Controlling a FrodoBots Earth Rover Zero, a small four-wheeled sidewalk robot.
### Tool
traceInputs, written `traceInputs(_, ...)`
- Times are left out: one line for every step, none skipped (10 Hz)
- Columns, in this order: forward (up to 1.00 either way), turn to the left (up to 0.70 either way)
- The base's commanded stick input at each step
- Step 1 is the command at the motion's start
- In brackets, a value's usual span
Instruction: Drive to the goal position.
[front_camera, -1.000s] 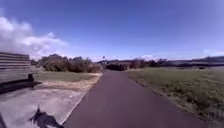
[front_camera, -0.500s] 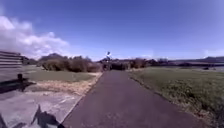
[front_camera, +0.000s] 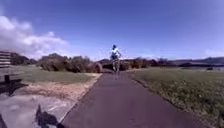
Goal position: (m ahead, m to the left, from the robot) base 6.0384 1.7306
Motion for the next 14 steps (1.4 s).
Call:
traceInputs(0.70, 0.08)
traceInputs(0.70, 0.14)
traceInputs(0.70, 0.14)
traceInputs(0.70, 0.14)
traceInputs(0.70, 0.14)
traceInputs(0.70, 0.14)
traceInputs(0.70, 0.14)
traceInputs(0.70, 0.14)
traceInputs(0.70, 0.14)
traceInputs(0.70, 0.14)
traceInputs(0.70, 0.13)
traceInputs(0.70, 0.12)
traceInputs(0.70, 0.09)
traceInputs(0.70, 0.04)
